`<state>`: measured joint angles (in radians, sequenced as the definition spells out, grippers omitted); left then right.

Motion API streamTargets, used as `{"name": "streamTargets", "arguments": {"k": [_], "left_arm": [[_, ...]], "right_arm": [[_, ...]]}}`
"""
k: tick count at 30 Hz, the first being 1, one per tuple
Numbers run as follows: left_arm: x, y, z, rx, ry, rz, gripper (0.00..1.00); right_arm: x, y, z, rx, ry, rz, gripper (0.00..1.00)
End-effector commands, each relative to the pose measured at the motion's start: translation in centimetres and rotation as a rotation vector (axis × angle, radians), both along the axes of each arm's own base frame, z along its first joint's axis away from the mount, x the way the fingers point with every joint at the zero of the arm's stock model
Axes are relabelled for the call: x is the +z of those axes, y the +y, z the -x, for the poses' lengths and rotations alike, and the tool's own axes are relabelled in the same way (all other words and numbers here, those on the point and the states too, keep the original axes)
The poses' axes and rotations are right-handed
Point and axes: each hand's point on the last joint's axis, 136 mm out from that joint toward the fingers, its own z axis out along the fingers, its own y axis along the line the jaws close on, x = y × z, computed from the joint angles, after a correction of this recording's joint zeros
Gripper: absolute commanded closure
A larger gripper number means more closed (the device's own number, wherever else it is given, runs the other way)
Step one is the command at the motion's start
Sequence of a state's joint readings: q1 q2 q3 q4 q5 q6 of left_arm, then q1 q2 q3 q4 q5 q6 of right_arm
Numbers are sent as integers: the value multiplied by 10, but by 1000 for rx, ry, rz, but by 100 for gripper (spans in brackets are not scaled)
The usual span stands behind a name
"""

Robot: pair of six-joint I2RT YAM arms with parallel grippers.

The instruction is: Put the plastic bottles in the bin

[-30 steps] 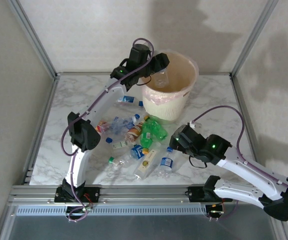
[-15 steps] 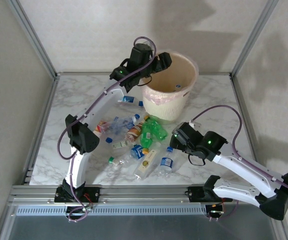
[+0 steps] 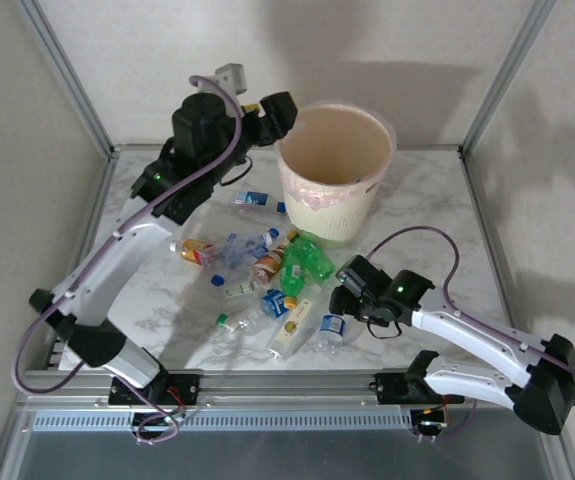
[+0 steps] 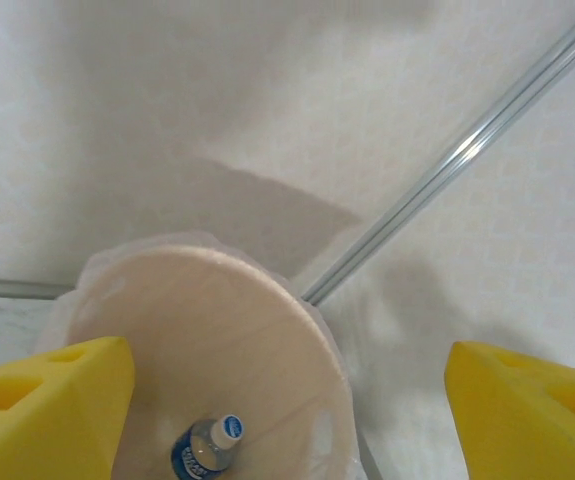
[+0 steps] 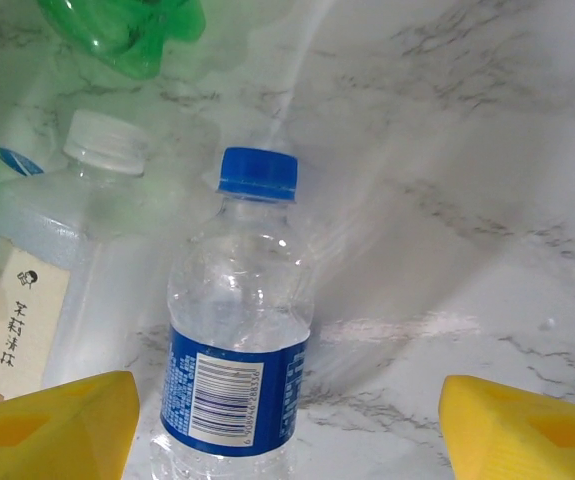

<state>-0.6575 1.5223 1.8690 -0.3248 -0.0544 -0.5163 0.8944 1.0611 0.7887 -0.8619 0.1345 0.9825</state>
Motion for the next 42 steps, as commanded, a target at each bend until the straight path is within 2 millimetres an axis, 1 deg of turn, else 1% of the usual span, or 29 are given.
{"name": "streamTargets", "arguments": {"k": [1, 3, 6, 14, 16, 26, 32, 42], "left_arm": [[-11, 16, 0, 59, -26, -32, 16], [-18, 19, 5, 45, -20, -46, 15], [-29, 23, 11, 30, -8, -63, 15], [-56, 43, 19, 58, 49, -50, 16], [-59, 47, 20, 65, 57, -57, 16], [-82, 75, 12, 134, 110, -49, 18], [-89, 75, 10, 127, 124, -50, 19], [-101, 73, 9, 119, 152, -58, 19]], "right_arm": [[-6, 10, 3, 31, 28, -30, 20], [-12, 12, 3, 38, 47, -21, 20], [-18, 15, 2, 33, 71, 1, 20], [-34, 24, 10, 43, 119, 45, 19], [-35, 26, 12, 44, 123, 43, 18], [-47, 34, 21, 59, 170, 53, 19], [-54, 33, 23, 54, 186, 73, 22], [-69, 29, 27, 46, 219, 111, 24]]}}
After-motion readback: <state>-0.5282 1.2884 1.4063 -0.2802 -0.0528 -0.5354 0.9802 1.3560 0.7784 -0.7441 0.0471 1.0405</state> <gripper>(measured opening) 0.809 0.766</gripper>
